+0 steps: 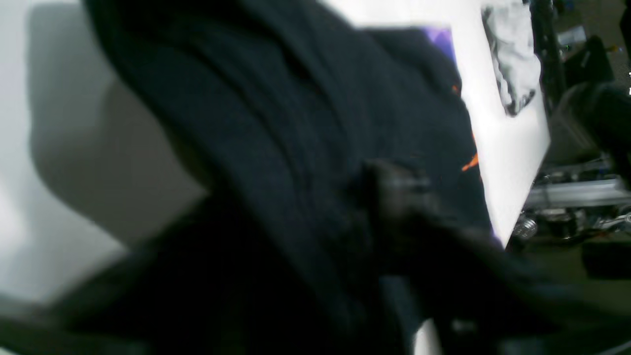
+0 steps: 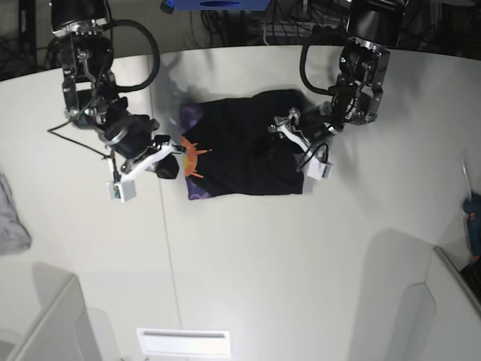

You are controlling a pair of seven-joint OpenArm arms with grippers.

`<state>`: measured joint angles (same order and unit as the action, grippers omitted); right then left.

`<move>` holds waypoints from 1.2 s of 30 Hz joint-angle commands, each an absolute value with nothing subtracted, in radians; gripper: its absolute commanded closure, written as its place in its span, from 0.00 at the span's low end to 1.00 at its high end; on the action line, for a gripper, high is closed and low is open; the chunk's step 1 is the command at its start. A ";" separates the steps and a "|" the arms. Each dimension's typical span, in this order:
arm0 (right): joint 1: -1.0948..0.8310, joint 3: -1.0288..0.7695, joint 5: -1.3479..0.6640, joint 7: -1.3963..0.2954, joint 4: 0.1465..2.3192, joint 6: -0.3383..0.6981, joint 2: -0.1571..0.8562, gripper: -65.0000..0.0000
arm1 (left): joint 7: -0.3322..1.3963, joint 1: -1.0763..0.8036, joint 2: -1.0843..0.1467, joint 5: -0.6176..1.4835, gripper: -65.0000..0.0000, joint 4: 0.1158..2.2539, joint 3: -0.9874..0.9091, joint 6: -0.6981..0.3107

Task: Fold the T-shirt properly
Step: 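Grasp the stack edge with the left gripper and flip it over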

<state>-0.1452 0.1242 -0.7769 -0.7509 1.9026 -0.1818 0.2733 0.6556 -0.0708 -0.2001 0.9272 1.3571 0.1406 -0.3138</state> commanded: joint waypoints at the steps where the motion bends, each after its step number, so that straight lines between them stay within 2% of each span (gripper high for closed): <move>1: -0.133 0.117 -0.782 -0.730 1.923 -0.171 0.280 1.00 | 0.684 -0.071 -0.206 0.917 0.80 1.360 0.143 -0.298; 3: -0.134 0.117 -0.782 -0.710 1.923 -0.171 0.282 1.00 | 0.685 -0.071 -0.208 0.917 1.00 1.360 0.143 -0.298; 10: -0.205 0.030 -0.783 -0.673 1.923 -0.171 0.280 1.00 | 0.688 -0.070 -0.249 0.917 1.00 1.383 0.162 -0.211; 15: -0.260 -0.045 -0.783 -0.671 1.923 -0.171 0.274 1.00 | 0.688 0.007 -0.372 0.915 1.00 1.403 0.348 -0.208; 22: -0.317 -0.094 -0.785 -0.668 1.925 -0.170 0.263 1.00 | 0.688 0.166 -0.473 0.906 1.00 1.400 0.582 -0.208; 31: -0.406 -0.168 -0.782 -0.668 1.954 -0.170 0.223 1.00 | 0.688 0.354 -0.495 0.590 1.00 1.402 0.923 -0.219; 36: -0.443 -0.179 -0.782 -0.668 1.954 -0.170 0.222 1.00 | 0.688 0.406 -0.492 0.410 1.00 1.399 1.012 -0.346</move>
